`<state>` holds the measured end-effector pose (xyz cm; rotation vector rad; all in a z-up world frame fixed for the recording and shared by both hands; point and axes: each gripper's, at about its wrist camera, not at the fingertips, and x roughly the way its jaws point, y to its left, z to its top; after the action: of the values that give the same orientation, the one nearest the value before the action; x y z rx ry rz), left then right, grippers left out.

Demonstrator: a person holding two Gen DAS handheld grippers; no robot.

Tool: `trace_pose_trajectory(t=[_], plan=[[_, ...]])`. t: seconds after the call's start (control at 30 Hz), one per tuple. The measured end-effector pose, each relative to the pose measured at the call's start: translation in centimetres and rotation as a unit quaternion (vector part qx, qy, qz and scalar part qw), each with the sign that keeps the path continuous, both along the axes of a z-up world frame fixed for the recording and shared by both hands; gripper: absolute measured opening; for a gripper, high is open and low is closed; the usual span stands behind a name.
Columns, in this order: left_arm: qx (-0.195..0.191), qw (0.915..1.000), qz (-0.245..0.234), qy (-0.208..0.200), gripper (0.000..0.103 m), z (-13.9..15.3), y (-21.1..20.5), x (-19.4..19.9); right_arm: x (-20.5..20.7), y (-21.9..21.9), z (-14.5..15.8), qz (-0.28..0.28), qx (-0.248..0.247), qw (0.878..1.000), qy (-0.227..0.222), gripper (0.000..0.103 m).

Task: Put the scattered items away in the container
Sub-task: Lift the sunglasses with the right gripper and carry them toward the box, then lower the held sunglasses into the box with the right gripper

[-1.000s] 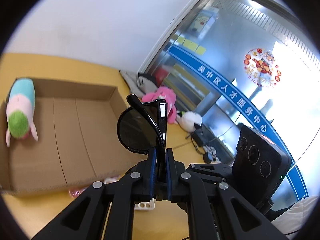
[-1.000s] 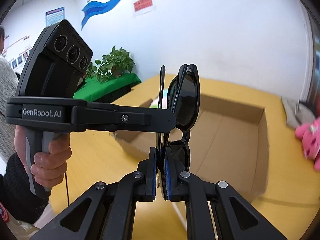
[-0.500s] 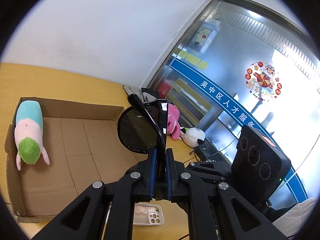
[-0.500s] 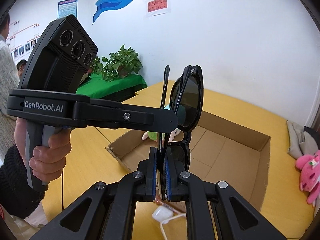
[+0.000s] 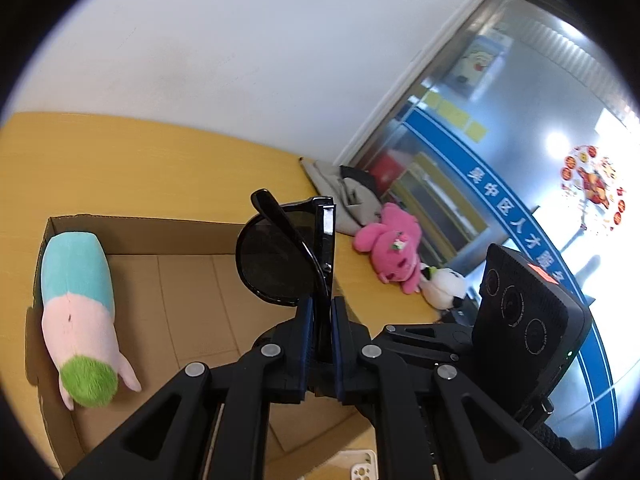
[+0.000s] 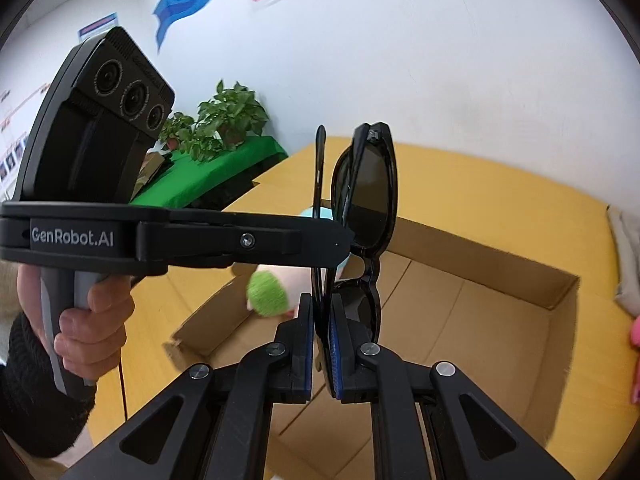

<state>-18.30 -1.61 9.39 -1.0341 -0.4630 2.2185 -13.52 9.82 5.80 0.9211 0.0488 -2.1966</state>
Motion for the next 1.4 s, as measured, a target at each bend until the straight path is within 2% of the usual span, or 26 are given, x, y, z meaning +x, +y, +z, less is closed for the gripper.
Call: trace_pose_trajectory(t=[0.27, 0.43, 0.6, 0.93, 1.17, 1.4], plan=[[-0.022, 0.9968, 0.017, -0.075, 0.008, -5.1, 0.0, -6.7, -7.9, -0.2, -5.9, -0.003, -0.045, 0.994, -0.099, 0.008], [-0.037, 0.9901, 0.027, -0.132, 0.008, -9.4, -0.3, -10.3, -12.0, -0.7, -10.1, -0.005, -0.068, 0.983, -0.171, 0.008], [-0.045, 0.9845, 0.031, -0.167, 0.008, -12.8, 0.0, -12.4, -14.3, -0.8, -13.7, -0.013, -0.091, 0.968, -0.233, 0.008], [-0.072, 0.9756, 0.038, -0.204, 0.008, -16.6, 0.8, -14.1, -16.4, -1.3, -17.2, -0.021, -0.085, 0.956, -0.28, 0.008], [-0.085, 0.972, 0.042, -0.215, 0.008, -17.8, 1.2, -14.9, -17.4, -1.6, -18.5, -0.026, -0.092, 0.949, -0.301, 0.009], [-0.1, 0.9702, 0.055, -0.213, 0.01, -18.4, 1.2, -15.1, -17.8, -2.2, -19.1, -0.029, -0.089, 0.947, -0.307, 0.009]])
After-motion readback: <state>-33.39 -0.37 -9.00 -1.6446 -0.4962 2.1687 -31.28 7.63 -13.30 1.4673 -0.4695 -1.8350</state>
